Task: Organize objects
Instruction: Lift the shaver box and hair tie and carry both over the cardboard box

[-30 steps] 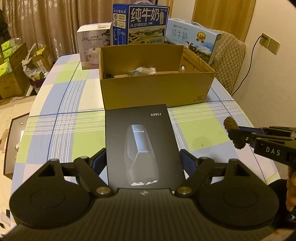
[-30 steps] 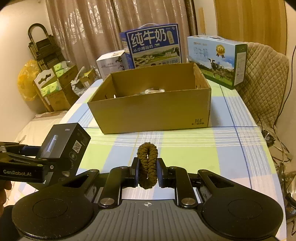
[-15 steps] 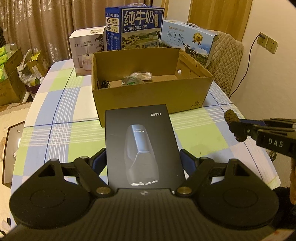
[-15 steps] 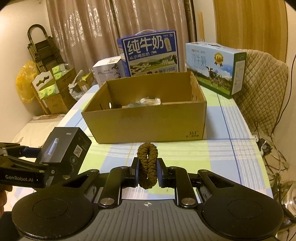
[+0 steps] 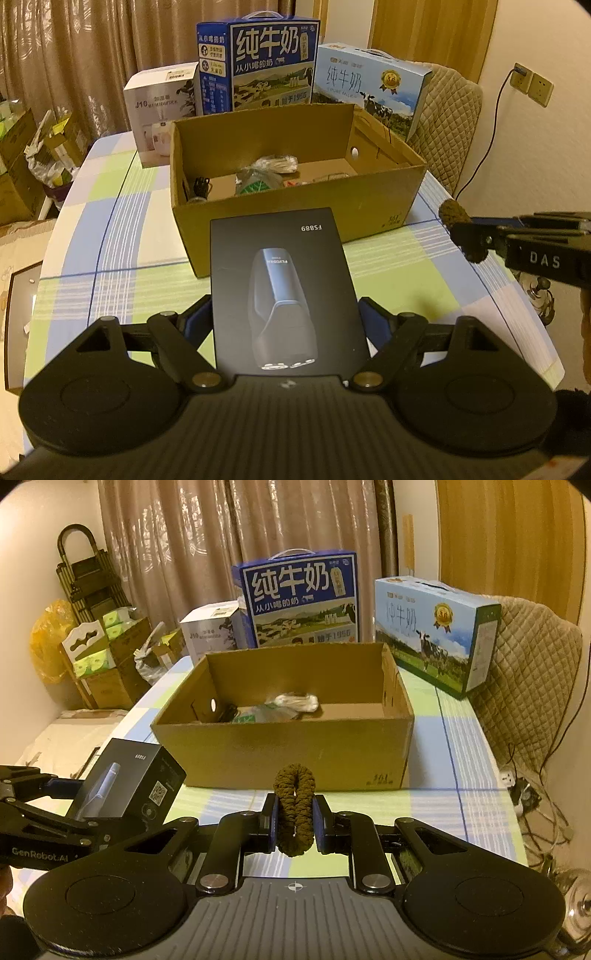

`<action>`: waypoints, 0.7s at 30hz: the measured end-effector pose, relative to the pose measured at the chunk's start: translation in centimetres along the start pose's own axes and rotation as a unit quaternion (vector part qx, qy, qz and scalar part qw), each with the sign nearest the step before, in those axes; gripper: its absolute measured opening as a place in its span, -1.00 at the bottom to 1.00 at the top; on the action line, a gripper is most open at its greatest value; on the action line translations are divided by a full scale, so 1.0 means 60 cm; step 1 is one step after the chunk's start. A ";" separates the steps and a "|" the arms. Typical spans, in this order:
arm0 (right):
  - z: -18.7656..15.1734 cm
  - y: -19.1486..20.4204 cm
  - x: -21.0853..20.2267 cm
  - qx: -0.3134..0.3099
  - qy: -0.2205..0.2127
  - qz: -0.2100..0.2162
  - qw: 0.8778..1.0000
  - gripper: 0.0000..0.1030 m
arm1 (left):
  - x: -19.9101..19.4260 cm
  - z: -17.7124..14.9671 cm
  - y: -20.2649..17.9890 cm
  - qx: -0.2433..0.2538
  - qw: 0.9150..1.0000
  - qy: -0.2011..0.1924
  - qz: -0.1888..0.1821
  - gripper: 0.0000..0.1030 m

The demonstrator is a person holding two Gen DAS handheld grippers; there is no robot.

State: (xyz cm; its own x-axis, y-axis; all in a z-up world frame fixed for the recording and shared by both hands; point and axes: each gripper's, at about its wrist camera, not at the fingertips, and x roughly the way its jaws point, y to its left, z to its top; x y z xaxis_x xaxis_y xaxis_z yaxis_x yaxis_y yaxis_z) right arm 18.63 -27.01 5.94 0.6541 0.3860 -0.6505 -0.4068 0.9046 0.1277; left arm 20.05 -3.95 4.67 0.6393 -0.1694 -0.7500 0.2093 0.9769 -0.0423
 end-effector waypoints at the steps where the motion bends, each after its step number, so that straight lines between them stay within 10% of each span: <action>1: 0.006 -0.002 0.003 -0.001 -0.001 0.000 1.000 -0.69 | 0.003 0.006 0.001 0.002 1.000 -0.001 0.000 0.54; 21: 0.161 -0.029 0.111 -0.018 0.001 0.005 1.000 -0.69 | 0.069 0.193 0.078 -0.007 1.000 -0.026 0.004 0.54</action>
State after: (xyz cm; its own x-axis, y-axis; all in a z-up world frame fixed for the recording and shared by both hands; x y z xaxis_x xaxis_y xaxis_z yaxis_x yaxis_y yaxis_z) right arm 29.87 -24.24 8.62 0.6489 0.3955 -0.6500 -0.4362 0.8933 0.1081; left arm 32.25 -1.56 9.03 0.6787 -0.1668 -0.7152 0.1935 0.9801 -0.0450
